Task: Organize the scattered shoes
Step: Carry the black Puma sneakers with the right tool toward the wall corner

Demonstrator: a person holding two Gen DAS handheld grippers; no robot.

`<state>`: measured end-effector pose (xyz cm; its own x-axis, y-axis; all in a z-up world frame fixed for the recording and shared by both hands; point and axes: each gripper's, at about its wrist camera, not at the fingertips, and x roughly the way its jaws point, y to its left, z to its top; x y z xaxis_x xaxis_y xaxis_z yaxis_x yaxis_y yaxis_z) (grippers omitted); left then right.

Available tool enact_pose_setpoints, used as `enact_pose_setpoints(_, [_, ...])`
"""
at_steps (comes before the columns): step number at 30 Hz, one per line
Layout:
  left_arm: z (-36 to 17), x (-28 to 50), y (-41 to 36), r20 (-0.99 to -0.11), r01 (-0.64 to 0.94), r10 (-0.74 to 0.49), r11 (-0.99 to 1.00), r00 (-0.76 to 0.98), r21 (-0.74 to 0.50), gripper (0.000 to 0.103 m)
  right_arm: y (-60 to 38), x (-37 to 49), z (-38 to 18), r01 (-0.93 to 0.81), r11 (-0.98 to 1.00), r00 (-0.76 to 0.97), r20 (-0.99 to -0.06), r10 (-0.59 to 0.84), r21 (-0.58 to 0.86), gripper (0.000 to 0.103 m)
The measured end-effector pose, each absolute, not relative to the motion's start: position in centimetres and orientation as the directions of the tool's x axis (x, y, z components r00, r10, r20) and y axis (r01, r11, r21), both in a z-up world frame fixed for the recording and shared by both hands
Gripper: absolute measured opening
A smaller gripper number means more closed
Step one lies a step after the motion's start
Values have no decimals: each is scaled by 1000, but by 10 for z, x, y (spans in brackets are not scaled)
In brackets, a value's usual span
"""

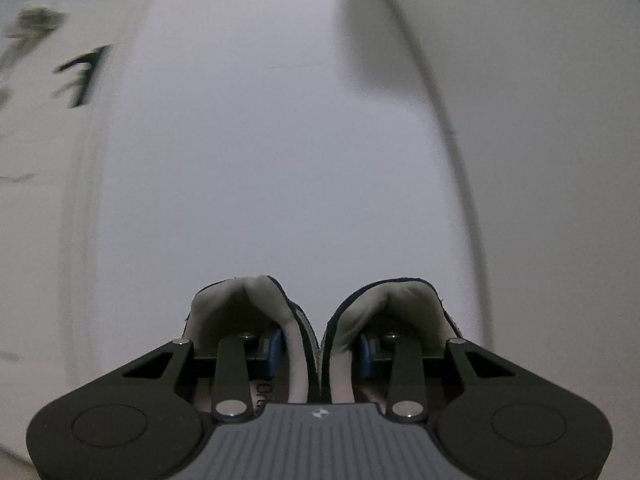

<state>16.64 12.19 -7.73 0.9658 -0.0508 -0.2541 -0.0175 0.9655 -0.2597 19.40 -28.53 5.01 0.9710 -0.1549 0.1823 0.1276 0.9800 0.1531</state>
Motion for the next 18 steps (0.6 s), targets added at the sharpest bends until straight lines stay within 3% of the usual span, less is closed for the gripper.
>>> enact_pose_setpoints(4, [-87,203,99,-295,7,-67,980,953,-199,94,-335,224,17,212,956,967,100,-236,204,38])
enact_pose_setpoints(12, [-102,251,63,-310,88,-155,972,938,-220,94,-409,266,-39,300,928,953,-105,-284,219,38])
enact_pose_setpoints(18, [-114,260,52,-347,140,-200,971,916,-192,94,-425,289,-46,272,951,959,-130,-254,145,38])
